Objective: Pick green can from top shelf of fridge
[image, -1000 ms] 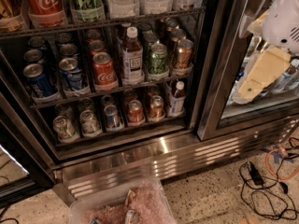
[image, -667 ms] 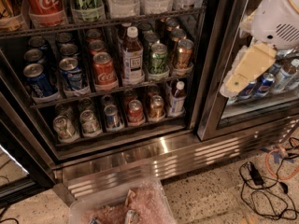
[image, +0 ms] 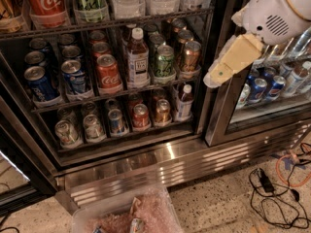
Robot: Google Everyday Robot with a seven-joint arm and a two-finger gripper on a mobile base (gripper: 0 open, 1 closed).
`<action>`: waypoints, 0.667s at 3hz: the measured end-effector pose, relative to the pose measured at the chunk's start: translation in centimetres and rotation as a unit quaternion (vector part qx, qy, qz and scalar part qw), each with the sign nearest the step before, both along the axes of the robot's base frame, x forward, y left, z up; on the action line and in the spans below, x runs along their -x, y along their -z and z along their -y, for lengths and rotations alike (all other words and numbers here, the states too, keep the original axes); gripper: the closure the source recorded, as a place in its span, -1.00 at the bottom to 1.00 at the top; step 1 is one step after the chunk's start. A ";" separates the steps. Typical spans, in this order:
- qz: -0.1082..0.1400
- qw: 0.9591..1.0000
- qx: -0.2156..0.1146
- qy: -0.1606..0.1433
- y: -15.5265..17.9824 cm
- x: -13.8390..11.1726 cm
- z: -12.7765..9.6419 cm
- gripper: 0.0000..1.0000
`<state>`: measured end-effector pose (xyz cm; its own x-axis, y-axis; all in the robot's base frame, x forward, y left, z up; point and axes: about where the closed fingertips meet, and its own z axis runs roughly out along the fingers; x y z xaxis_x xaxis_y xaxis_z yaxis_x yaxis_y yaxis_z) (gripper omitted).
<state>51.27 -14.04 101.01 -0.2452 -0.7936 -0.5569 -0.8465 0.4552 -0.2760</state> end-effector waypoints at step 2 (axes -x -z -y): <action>0.007 0.999 -0.036 0.007 0.0 -0.5 -1.8 -1.00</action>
Offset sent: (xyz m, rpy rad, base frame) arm 0.0141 0.0416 -0.0002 0.1943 -0.0315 -0.0443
